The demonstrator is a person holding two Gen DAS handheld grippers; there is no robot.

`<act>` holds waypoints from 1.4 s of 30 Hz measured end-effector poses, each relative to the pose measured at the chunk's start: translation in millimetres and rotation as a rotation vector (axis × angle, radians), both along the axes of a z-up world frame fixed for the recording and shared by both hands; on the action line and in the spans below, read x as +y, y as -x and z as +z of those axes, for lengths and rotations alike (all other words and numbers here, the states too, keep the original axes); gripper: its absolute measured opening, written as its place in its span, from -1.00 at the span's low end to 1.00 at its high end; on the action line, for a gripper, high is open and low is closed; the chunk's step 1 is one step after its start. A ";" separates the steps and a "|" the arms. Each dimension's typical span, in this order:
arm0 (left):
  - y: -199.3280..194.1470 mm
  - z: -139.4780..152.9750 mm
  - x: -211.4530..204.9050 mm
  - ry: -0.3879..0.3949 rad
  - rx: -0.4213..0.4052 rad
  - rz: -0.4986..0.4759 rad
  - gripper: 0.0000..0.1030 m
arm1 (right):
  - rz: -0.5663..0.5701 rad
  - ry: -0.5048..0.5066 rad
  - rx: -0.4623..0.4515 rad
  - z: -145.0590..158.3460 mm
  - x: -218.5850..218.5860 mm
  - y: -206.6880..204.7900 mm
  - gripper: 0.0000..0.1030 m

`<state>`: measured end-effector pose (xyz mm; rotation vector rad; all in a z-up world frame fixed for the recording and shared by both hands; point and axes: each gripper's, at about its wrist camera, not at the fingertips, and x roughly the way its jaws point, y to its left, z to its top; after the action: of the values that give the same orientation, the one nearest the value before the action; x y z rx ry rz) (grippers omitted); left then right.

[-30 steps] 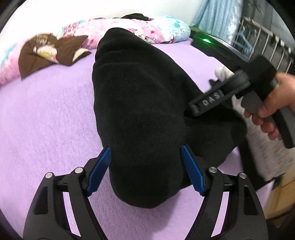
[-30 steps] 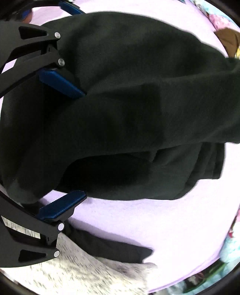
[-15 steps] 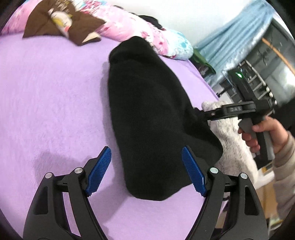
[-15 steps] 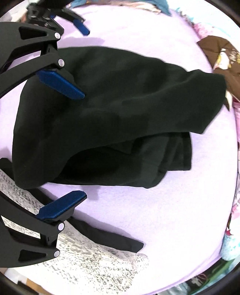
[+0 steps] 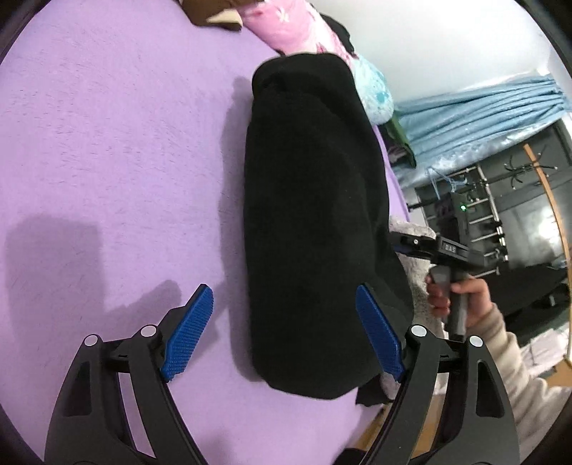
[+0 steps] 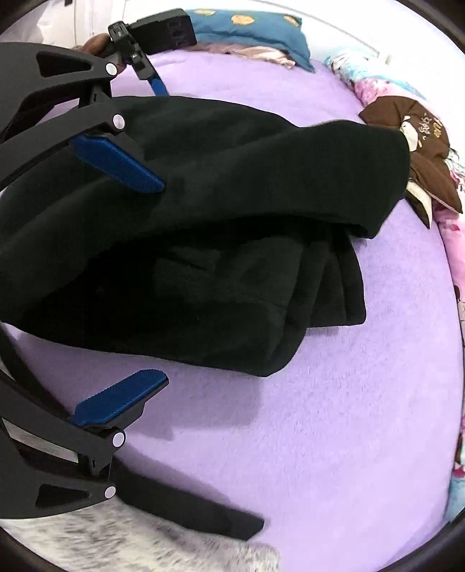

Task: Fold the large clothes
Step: 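Grasp the folded jacket with the left tool while the right tool grasps it too, then lift and carry the folded jacket with both tools to the grey fuzzy clothes stack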

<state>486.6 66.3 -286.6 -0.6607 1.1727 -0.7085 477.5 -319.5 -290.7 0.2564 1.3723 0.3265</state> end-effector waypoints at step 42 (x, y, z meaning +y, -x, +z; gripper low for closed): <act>-97.2 -47.3 -78.2 0.181 0.153 -0.180 0.37 | 0.065 -0.768 0.102 -112.6 -52.3 -15.6 -0.14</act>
<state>583.8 -11.9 -334.0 -0.7771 1.3303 -0.9375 493.1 -371.8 -403.3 0.8714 1.3051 0.9022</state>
